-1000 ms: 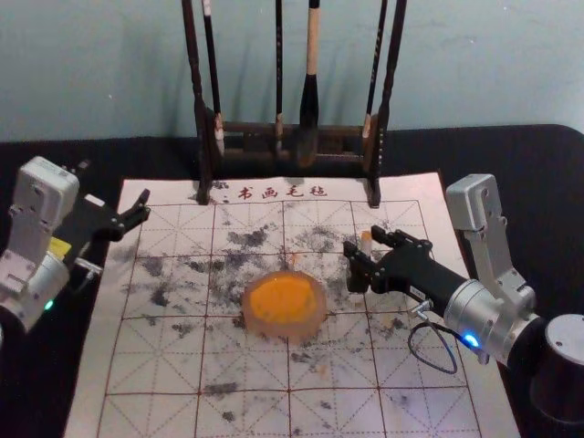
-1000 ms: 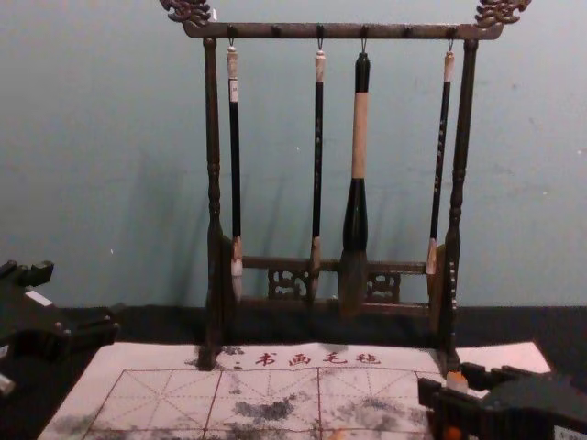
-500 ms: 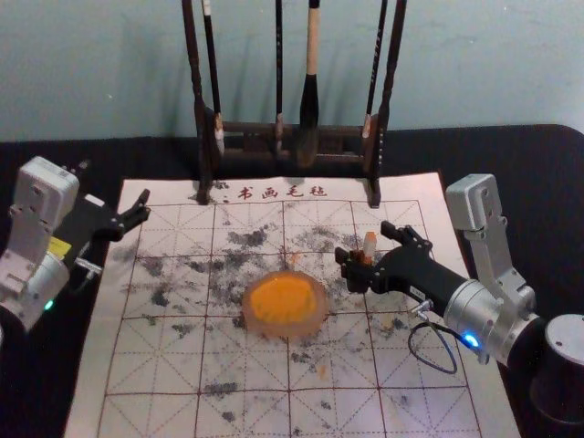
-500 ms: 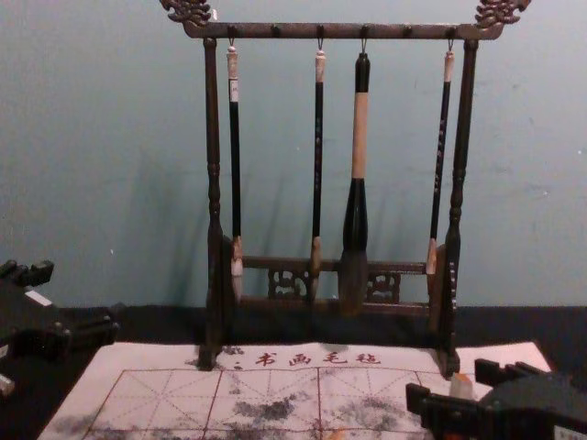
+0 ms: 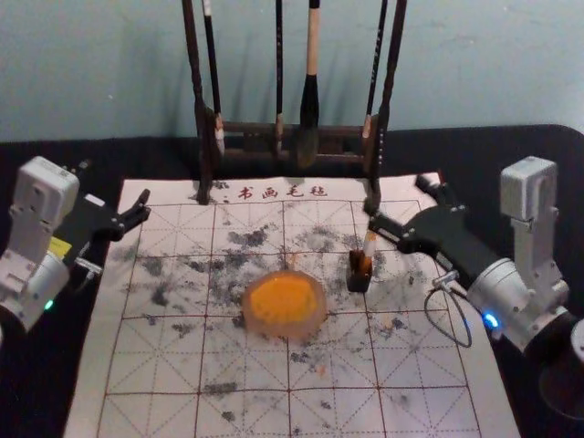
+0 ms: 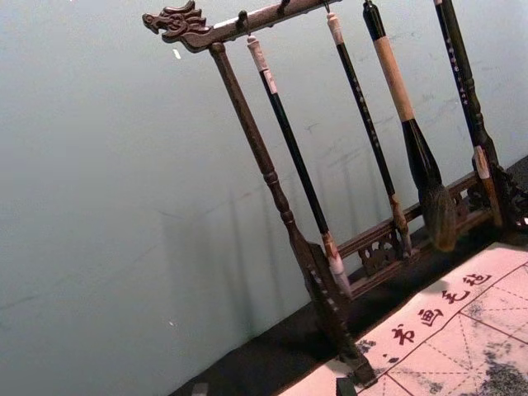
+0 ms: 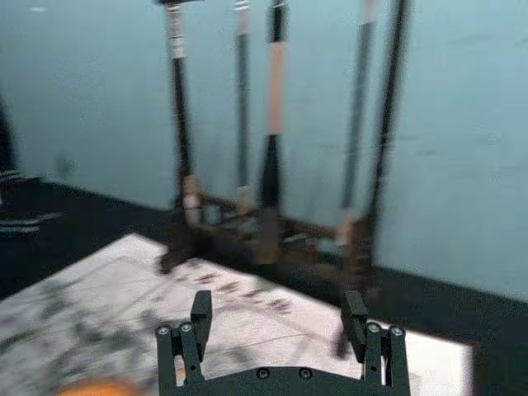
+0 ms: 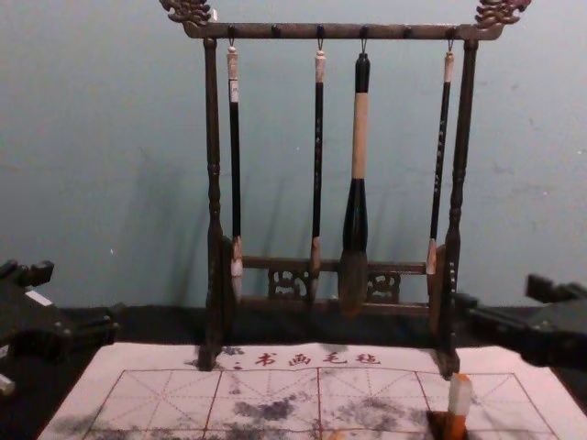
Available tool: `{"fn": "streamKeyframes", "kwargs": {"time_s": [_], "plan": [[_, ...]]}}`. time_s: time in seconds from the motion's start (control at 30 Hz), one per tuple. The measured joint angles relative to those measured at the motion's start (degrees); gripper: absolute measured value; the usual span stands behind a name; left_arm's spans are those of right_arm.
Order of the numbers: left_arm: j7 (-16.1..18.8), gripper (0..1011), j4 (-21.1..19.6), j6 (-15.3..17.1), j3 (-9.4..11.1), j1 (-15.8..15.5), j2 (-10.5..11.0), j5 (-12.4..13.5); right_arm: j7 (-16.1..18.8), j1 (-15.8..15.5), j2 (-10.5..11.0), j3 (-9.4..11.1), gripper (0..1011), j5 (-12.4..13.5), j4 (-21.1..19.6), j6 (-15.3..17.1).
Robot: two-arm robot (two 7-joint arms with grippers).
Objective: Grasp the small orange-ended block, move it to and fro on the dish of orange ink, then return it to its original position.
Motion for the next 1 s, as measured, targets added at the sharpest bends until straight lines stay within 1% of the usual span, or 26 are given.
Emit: {"fn": "streamKeyframes", "kwargs": {"time_s": [0.07, 0.1, 0.2, 0.23, 0.43, 0.53, 1.0], "plan": [[0.0, 1001, 0.0, 0.0, 0.0, 0.0, 0.0, 0.0, -1.56, 0.06, -0.5, 0.52, 1002, -1.5, 1.21, -1.55], [0.0, 1001, 0.0, 0.0, 0.0, 0.0, 0.0, 0.0, -3.11, 0.24, -0.93, 0.94, 1002, -3.14, 2.77, -2.66], [0.0, 1001, 0.0, 0.0, 0.0, 0.0, 0.0, 0.0, -5.06, 0.63, -1.5, 1.28, 1002, -5.46, 5.3, -3.86], [0.0, 1001, 0.0, 0.0, 0.0, 0.0, 0.0, 0.0, -5.96, 0.91, -1.77, 1.44, 1002, -6.58, 6.9, -4.31], [0.0, 1001, 0.0, 0.0, 0.0, 0.0, 0.0, 0.0, -7.52, 1.94, -2.6, 1.63, 1002, -9.77, 11.97, -5.0], [0.0, 1001, 0.0, 0.0, 0.0, 0.0, 0.0, 0.0, -7.69, 2.53, -2.98, 1.49, 1002, -10.88, 13.84, -4.89], [0.0, 1001, 0.0, 0.0, 0.0, 0.0, 0.0, 0.0, -7.62, 2.29, -2.82, 1.5, 1002, -10.58, 13.07, -4.89]]}}
